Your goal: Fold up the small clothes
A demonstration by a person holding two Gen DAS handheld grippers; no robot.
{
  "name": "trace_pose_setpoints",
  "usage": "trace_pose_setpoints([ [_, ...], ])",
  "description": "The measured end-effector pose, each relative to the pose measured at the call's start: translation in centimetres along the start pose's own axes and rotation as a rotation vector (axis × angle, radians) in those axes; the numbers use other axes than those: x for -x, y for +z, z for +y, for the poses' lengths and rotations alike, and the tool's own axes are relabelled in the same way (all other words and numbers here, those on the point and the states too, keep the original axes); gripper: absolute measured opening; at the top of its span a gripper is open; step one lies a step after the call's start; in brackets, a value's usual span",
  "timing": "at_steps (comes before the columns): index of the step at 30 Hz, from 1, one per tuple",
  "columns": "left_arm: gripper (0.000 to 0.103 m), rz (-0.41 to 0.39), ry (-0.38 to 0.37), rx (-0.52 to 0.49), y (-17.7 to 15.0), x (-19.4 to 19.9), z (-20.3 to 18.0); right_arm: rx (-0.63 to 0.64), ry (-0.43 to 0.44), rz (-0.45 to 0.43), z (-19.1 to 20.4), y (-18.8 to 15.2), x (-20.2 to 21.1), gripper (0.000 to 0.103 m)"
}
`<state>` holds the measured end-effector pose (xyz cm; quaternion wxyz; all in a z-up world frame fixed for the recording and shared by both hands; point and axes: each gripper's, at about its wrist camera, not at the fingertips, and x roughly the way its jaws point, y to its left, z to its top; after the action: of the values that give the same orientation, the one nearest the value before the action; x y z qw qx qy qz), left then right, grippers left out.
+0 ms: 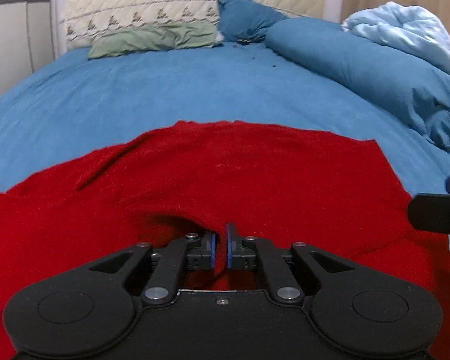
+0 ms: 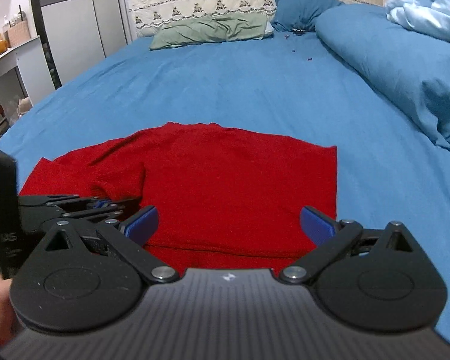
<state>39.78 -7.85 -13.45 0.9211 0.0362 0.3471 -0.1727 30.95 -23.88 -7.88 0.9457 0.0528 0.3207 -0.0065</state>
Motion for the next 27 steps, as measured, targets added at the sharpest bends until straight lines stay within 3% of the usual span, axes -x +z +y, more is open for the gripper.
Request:
trace_pose_setpoints([
  [1, 0.035, -0.006, -0.010, -0.004, 0.0, 0.5, 0.5, -0.003, 0.005, -0.008, -0.1, 0.0, 0.1, 0.103],
  [2, 0.059, -0.015, -0.015, -0.004, 0.3, 1.1, 0.7, -0.007, 0.013, -0.018, -0.1, 0.1, 0.3, 0.103],
  [4, 0.077, -0.057, 0.001, 0.000, 0.3, 3.0, 1.7, -0.010, 0.038, -0.035, 0.1, 0.4, 0.4, 0.103],
  [6, 0.088, -0.097, 0.027, 0.003, 0.2, 5.2, 3.5, 0.011, 0.081, -0.033, 1.0, 0.8, 0.3, 0.103],
  [12, 0.090, -0.117, 0.220, 0.037, -1.9, 8.6, 9.8, 0.278, 0.122, 0.004, 7.4, 0.6, -2.2, 0.103],
  [15, 0.090, -0.077, 0.267, 0.119, -3.0, 8.0, 12.6, 0.422, 0.118, 0.013, 11.2, 0.0, -4.4, 0.103],
  [17, 0.090, -0.038, 0.256, 0.179, -3.5, 7.5, 14.1, 0.506, 0.108, 0.024, 13.4, -0.1, -6.0, 0.100],
  [21, 0.090, 0.027, 0.272, 0.219, -4.9, 6.5, 16.1, 0.697, 0.064, 0.034, 17.2, -1.1, -8.8, 0.082],
  [23, 0.090, 0.060, 0.275, 0.237, -5.6, 5.9, 16.8, 0.742, 0.074, 0.062, 18.2, -1.2, -10.1, 0.065],
  [24, 0.090, 0.075, 0.270, 0.246, -5.9, 5.8, 17.0, 0.755, 0.086, 0.084, 18.5, -1.1, -10.7, 0.039],
  [25, 0.090, 0.078, 0.266, 0.250, -6.5, 6.2, 17.2, 0.752, 0.093, 0.093, 18.6, -0.8, -10.9, 0.020],
  [27, 0.090, 0.076, 0.264, 0.245, -6.6, 6.2, 17.2, 0.702, 0.086, 0.066, 18.0, 0.4, -10.6, 0.020],
])
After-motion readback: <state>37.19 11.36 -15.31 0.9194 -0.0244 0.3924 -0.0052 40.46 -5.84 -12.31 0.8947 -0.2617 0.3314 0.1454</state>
